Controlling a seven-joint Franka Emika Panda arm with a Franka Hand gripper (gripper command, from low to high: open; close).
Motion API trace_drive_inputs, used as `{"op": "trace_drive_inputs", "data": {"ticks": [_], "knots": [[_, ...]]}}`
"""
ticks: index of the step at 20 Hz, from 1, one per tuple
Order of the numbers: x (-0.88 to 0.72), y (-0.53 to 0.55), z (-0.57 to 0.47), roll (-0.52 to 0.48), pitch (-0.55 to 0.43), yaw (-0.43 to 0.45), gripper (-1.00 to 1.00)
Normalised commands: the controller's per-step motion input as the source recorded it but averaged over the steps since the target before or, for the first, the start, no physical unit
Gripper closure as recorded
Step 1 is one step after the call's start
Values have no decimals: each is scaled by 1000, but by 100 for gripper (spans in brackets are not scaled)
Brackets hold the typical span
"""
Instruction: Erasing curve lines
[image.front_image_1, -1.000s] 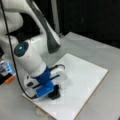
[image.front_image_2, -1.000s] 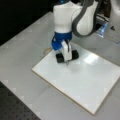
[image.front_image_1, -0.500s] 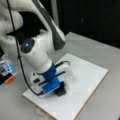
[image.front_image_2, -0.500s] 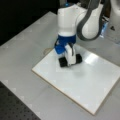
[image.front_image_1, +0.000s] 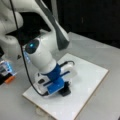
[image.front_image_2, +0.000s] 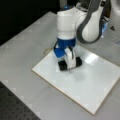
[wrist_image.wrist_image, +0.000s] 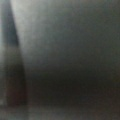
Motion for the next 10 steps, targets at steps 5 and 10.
{"op": "trace_drive_inputs", "data": {"ticks": [5,10], "knots": [[314,344,-702,75,-136,-185,100],[228,431,-707,75,-118,-264,100]]}}
